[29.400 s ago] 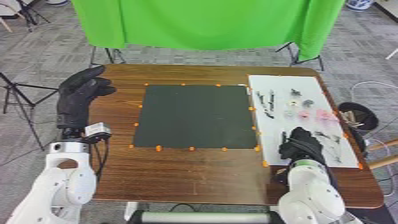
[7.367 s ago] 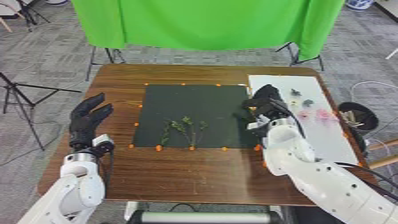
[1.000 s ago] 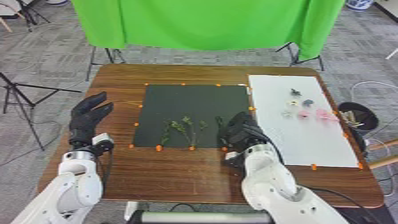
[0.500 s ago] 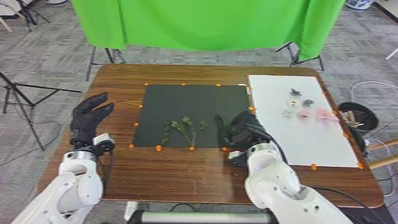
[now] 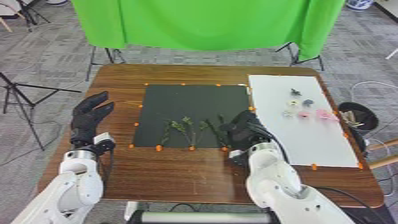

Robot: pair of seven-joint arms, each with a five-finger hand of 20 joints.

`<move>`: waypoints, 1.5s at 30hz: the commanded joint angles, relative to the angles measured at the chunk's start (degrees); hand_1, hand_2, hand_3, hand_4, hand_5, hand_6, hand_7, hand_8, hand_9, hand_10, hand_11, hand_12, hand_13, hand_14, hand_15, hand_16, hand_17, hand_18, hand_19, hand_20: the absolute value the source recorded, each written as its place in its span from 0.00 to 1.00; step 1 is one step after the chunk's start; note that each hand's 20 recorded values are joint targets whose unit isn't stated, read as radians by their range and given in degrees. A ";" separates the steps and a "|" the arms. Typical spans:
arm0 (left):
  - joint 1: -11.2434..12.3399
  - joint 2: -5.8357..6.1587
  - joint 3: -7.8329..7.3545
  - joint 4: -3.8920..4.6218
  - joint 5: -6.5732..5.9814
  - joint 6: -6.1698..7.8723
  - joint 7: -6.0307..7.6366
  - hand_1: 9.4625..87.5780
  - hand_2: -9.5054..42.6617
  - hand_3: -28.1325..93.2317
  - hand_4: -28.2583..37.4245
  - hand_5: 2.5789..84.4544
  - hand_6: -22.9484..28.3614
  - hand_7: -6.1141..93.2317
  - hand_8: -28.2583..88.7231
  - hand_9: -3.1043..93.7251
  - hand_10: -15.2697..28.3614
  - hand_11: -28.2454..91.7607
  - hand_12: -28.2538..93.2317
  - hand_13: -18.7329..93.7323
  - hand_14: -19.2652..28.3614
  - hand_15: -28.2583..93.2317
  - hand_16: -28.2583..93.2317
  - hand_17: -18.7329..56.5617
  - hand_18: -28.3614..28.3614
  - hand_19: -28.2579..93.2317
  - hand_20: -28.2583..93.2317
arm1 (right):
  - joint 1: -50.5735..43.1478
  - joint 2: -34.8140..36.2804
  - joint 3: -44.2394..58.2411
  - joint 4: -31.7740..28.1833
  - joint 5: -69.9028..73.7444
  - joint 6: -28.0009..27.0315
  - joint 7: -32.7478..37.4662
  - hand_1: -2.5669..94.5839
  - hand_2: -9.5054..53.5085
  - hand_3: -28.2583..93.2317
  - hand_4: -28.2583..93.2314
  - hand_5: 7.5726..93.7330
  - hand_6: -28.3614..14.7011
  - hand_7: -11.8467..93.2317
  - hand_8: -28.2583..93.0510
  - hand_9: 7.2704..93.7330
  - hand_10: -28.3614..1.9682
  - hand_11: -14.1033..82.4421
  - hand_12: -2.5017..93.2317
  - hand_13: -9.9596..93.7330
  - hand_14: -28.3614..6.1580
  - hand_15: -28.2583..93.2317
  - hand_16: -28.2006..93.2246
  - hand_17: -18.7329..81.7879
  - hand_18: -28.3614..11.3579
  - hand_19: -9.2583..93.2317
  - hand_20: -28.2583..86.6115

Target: Arrange flowers

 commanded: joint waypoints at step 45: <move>1.77 0.02 -0.65 -0.84 -0.62 0.09 0.46 0.59 0.10 0.81 0.37 0.57 0.44 0.37 0.13 0.41 0.58 0.46 0.34 0.52 0.69 0.49 0.22 0.51 0.72 0.42 0.47 | 4.73 22.34 8.45 1.72 -4.51 -19.26 -2.16 0.44 0.00 0.77 0.06 0.51 0.67 0.24 0.17 0.59 0.35 0.23 0.19 0.86 0.59 0.67 0.47 0.72 0.32 0.96 0.63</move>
